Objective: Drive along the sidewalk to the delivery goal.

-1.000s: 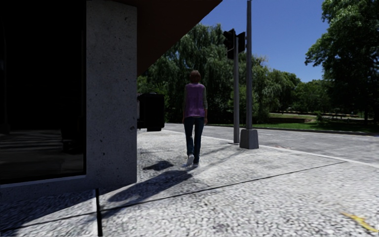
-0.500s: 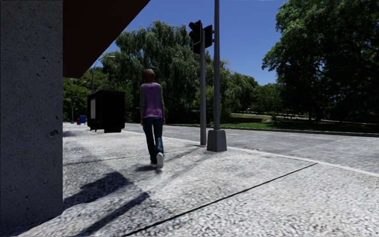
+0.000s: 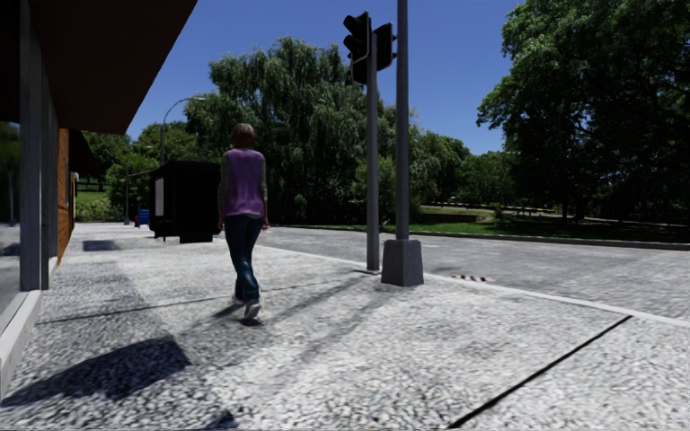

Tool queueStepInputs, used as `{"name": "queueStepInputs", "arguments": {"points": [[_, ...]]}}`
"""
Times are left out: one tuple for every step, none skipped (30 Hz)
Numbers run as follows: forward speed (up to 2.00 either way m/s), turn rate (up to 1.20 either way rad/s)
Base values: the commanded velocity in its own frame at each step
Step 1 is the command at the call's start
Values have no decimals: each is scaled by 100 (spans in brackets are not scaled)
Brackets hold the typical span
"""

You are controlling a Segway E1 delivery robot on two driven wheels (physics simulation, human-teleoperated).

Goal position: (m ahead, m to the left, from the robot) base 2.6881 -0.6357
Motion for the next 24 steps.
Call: {"name": "queueStepInputs", "arguments": {"points": [[127,0],[127,0],[127,0],[127,0],[127,0],[127,0],[127,0],[130,0],[130,0],[132,0],[133,0],[133,0],[133,0],[133,0],[133,0],[133,0],[134,0],[134,0],[135,0],[142,0],[147,0],[149,0],[149,0],[152,0]]}}
